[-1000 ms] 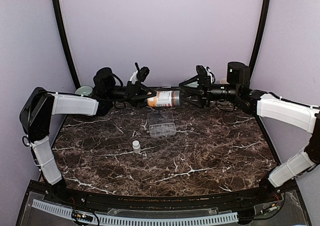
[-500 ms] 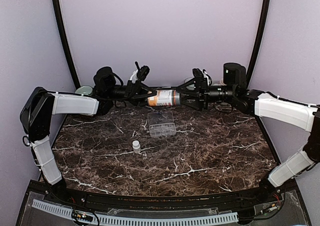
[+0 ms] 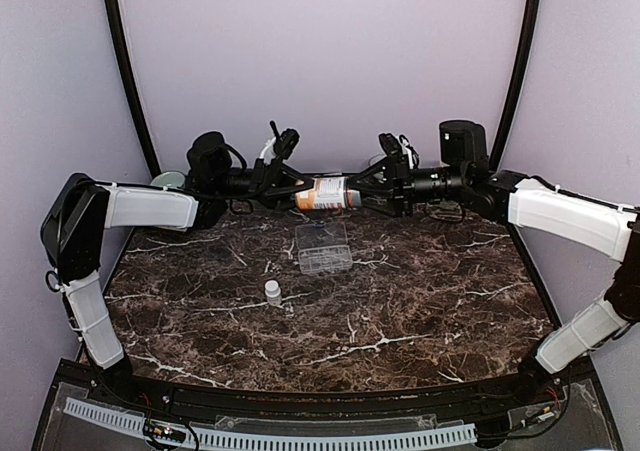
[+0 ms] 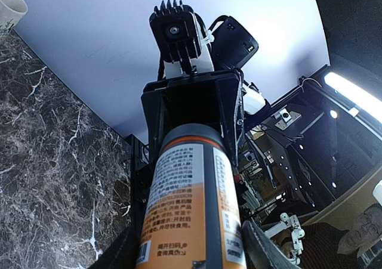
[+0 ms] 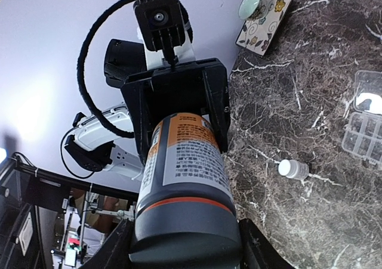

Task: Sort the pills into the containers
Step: Unscrew the lid of the pill bottle.

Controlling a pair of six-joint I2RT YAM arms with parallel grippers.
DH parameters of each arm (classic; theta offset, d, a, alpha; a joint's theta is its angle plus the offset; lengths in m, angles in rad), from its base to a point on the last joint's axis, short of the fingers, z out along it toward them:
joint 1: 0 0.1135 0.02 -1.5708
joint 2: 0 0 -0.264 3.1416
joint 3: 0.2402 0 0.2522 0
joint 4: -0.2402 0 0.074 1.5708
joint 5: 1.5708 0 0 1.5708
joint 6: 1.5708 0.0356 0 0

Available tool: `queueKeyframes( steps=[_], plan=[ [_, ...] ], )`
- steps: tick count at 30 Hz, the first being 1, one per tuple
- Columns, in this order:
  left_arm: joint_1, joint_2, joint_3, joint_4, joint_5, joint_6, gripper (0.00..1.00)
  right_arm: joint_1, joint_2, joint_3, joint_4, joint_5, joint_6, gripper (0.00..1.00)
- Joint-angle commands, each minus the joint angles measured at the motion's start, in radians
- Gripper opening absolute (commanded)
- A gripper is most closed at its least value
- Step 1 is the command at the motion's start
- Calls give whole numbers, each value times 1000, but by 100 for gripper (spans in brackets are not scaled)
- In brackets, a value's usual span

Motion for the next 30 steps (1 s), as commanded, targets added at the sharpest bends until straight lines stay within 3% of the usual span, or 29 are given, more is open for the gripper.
queueKeyframes(
  steps=[1,6,15,30],
  plan=[
    [-4,-7,17,64,0,-29,9,12,-4,57,-105,38,-233,39],
    [-4,-11,14,75,1,-41,9,11,-14,63,-214,104,-527,39],
    [-4,-20,2,98,-3,-68,9,11,-90,-85,-99,226,-804,45],
    [-4,-20,-8,113,0,-78,9,12,-131,-153,2,306,-888,53]
  ],
)
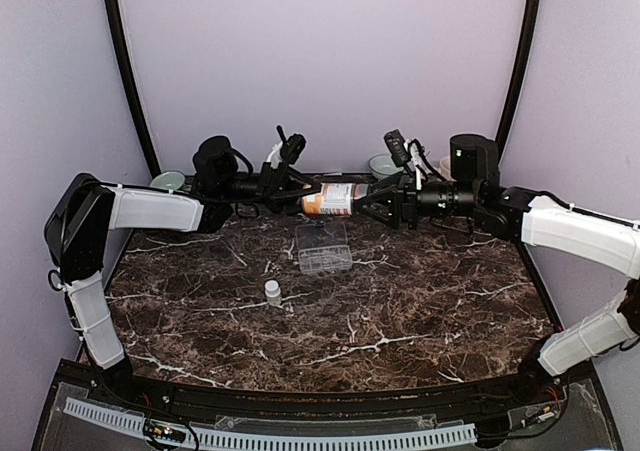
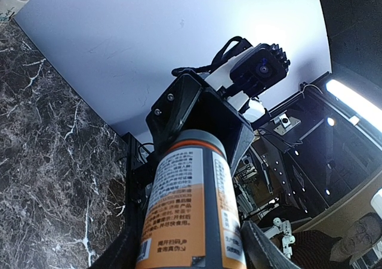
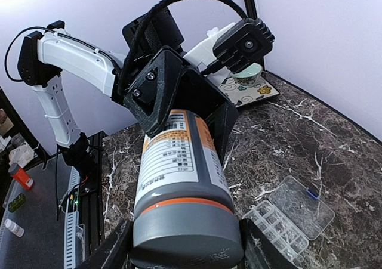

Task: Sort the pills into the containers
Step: Unscrew the lid of the pill bottle.

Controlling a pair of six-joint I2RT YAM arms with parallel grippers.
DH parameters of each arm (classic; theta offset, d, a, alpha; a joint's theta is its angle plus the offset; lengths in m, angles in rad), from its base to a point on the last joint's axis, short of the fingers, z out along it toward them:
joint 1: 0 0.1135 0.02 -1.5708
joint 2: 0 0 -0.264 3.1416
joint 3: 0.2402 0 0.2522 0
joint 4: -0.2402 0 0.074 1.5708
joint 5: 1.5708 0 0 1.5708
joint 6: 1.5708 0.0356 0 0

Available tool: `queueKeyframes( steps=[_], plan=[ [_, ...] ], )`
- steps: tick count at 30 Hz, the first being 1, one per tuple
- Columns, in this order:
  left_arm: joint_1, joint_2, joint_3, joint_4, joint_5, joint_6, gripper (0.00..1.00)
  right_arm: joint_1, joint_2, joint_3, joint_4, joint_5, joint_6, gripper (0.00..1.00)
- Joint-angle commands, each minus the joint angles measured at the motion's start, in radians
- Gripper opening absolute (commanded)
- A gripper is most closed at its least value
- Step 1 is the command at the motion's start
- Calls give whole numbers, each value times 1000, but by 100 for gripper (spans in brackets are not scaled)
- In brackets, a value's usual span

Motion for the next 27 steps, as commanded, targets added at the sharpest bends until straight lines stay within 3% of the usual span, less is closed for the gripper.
queueKeyframes(
  steps=[1,10,19,27],
  plan=[
    [17,-34,-3,93,24,-22,9,-21,-13,-22,-28,113,-31,53],
    [17,-25,2,110,27,-32,9,-22,9,20,-33,48,8,67],
    [19,-23,-1,111,29,-29,9,-22,-4,24,-36,12,56,70],
    [19,-20,-1,110,29,-26,9,-60,-66,-66,123,-117,324,77]
  ],
)
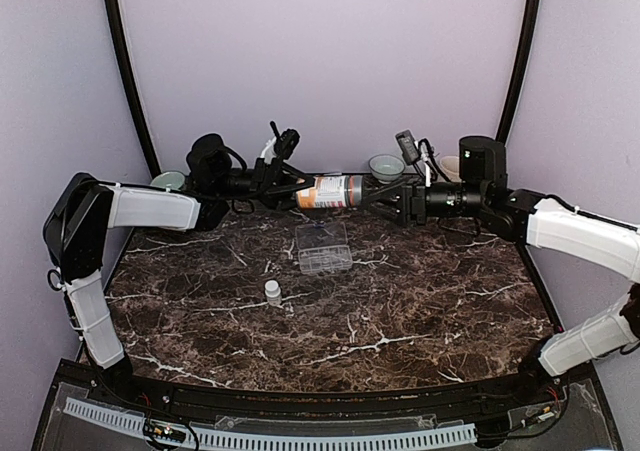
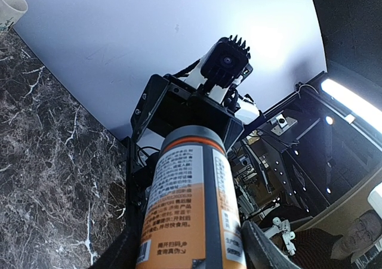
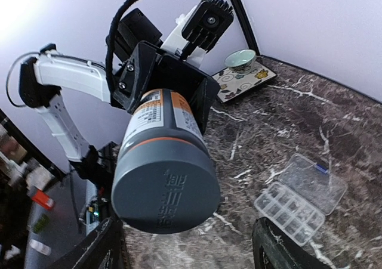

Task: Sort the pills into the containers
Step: Unscrew the lid of the pill bottle.

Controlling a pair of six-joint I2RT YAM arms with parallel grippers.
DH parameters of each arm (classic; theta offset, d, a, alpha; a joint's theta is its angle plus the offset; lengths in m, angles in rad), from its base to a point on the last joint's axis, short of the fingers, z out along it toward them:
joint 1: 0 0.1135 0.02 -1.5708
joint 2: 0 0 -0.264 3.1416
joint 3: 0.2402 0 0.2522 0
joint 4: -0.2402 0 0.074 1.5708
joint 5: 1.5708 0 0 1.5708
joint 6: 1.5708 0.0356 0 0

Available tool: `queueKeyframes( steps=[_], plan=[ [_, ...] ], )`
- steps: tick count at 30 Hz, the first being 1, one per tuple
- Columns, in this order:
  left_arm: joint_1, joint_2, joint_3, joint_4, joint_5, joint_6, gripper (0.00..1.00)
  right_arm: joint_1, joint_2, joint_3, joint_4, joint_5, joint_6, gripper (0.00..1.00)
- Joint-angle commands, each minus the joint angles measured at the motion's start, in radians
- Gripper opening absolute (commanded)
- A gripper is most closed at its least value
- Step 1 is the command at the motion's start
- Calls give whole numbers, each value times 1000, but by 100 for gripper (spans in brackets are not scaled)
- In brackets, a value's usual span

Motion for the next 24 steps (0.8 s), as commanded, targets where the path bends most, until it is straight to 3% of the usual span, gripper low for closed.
queueKeyframes(
  steps=[1,11,24],
  plan=[
    [-2,-20,2,51,20,0,9,-29,-52,-57,168,-93,224,78],
    [-1,-11,6,50,23,3,9,-36,54,-45,394,-151,723,78],
    [-1,-11,33,-29,26,60,9,-40,122,-8,445,-192,946,77]
  ],
)
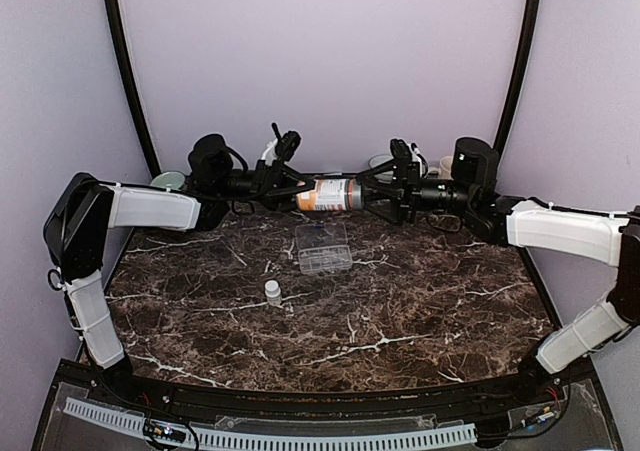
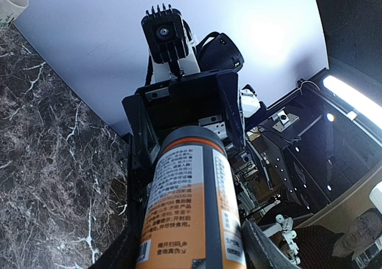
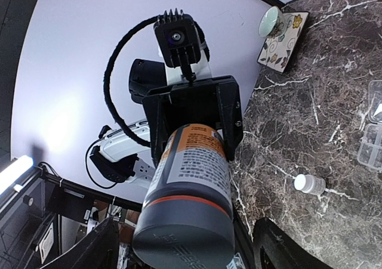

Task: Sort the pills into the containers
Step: Unscrew the lid of the pill bottle.

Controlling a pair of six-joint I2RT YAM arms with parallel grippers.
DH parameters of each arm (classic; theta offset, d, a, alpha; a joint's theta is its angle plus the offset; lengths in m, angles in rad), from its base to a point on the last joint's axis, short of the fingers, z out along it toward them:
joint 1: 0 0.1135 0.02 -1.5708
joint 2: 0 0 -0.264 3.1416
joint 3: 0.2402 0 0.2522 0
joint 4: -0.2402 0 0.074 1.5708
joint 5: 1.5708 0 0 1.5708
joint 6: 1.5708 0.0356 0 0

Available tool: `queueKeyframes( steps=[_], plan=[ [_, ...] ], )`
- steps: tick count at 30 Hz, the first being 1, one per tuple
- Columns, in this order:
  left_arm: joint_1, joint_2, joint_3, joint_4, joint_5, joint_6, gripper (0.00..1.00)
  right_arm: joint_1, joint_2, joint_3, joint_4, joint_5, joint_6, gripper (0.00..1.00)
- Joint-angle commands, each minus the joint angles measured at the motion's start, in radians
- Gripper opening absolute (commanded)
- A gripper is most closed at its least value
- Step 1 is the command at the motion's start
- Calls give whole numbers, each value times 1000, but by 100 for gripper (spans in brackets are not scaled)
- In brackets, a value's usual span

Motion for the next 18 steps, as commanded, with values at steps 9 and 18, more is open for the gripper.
queueKeyframes(
  steps=[9,18],
  plan=[
    [-3,-15,38,-32,6,59,9,1,17,96,-57,-43,20,71],
    [-2,-5,69,-60,1,76,8,5,16,94,-130,-52,-19,70]
  ],
)
